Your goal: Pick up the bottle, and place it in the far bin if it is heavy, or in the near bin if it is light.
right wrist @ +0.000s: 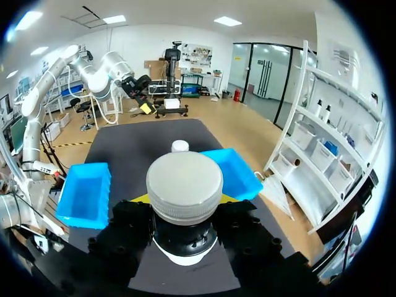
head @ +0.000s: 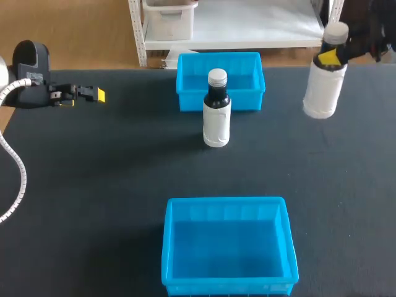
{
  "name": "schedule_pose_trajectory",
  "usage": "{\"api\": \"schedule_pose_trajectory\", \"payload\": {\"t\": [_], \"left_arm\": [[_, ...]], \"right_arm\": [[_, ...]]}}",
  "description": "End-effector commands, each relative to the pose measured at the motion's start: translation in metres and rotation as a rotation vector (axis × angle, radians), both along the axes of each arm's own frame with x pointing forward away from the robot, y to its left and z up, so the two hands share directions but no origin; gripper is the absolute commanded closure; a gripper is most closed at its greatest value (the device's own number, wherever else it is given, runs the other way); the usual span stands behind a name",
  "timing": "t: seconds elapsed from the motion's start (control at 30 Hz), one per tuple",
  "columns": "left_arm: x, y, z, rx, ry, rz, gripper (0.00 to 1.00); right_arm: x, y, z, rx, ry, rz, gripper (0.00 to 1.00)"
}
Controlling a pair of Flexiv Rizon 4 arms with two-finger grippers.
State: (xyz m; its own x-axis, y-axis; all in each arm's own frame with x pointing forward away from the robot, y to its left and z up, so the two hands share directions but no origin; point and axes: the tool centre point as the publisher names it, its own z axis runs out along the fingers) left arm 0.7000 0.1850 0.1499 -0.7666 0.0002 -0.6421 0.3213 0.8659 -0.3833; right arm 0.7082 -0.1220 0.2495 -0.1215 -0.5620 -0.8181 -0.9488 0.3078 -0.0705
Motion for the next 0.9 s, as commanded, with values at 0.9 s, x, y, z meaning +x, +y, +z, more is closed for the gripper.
{"api": "schedule_pose_trajectory", "payload": {"t": [0.9], "left_arm": [[0.0,0.0,0.0,0.0,0.0,0.0,0.0]], "right_arm": [[0.176,0.113,0.0,0.057,0.006,0.329,1.0]]}}
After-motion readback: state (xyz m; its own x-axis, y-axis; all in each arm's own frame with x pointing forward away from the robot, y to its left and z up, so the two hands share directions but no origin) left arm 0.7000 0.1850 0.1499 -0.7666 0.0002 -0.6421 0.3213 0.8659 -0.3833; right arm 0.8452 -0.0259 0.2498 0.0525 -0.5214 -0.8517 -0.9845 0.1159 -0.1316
